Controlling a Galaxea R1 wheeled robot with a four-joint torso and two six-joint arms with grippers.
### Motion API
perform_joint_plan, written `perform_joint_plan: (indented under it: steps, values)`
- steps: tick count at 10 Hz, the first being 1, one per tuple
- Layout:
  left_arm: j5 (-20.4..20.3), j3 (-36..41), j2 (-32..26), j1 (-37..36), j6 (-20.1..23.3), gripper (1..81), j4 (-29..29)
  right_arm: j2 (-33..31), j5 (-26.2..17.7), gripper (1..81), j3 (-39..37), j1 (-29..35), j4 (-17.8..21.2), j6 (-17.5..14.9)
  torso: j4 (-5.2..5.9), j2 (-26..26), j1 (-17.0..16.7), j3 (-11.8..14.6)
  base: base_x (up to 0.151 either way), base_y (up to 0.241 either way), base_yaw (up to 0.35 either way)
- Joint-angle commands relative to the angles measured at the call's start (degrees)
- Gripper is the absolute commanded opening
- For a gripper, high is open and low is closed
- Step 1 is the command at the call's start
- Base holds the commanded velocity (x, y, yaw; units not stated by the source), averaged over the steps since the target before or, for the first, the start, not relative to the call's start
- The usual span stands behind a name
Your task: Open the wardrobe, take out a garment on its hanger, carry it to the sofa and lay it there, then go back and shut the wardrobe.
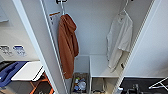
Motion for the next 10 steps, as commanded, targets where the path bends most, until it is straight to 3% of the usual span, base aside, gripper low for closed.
perform_joint_plan:
  steps: [1,4,6,8,10]
  values:
    - [-2.25,10.88,-10.33,8.44,-0.46,81.1,2.86,-7.25,-7.00,81.1,5.95,-1.05,-1.89,0.86,0.00,0.00,0.00,0.00,0.000,0.000,0.000]
    - [-14.74,7.82,-14.82,19.62,-0.46,81.1,5.94,-15.50,-6.56,81.1,4.20,-4.13,-1.80,1.04,0.00,-0.02,-0.02,0.04,0.000,0.000,0.000]
    - [-21.88,1.56,-14.92,27.70,-0.72,81.1,5.59,-18.87,-6.65,81.1,-1.61,-7.55,-1.01,2.00,0.00,-0.11,-0.18,0.11,0.000,0.000,0.000]
    - [-27.25,-7.81,-9.67,34.13,-1.34,81.1,5.42,-17.02,-6.56,81.1,-11.72,-16.05,2.24,5.26,0.00,-0.13,-0.20,0.15,0.000,0.000,0.000]
    - [-27.16,-16.77,-0.89,37.47,-3.78,81.1,4.80,-9.05,-3.06,81.1,-21.10,-24.34,3.81,5.44,0.00,-0.19,-0.29,0.17,0.000,0.000,0.000]
